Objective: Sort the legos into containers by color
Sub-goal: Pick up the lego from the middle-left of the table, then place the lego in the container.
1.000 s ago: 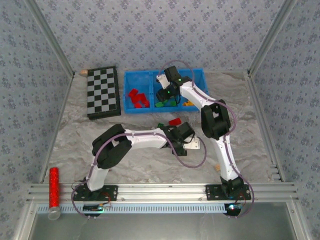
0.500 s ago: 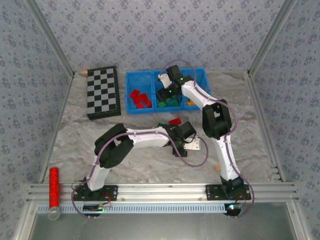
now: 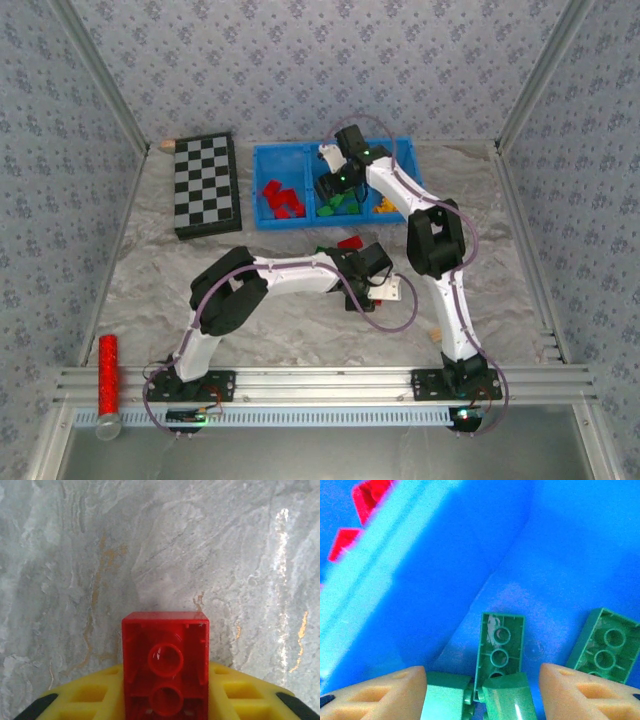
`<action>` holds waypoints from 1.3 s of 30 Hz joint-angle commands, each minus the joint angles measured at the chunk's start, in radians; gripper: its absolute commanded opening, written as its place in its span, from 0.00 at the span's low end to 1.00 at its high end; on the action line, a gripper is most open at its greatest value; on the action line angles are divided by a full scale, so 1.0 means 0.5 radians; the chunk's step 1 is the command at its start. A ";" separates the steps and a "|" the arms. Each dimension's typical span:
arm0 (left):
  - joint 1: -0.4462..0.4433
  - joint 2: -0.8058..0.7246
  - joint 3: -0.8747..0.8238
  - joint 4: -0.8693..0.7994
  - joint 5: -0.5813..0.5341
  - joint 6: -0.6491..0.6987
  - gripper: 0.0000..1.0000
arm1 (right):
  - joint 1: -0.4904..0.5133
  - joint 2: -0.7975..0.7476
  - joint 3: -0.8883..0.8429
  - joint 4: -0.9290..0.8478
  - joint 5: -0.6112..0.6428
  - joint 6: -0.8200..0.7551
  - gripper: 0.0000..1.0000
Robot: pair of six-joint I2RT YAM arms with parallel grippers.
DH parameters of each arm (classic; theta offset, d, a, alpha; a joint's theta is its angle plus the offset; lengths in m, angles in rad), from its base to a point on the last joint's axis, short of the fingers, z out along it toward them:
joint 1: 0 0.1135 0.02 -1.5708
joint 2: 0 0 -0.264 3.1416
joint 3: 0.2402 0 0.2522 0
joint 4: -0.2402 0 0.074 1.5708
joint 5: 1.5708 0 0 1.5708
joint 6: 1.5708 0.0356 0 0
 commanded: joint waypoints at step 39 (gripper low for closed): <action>1.164 -1.057 -0.126 -0.086 0.444 -0.948 0.00 | -0.184 -0.964 -0.808 0.148 -0.014 0.592 0.62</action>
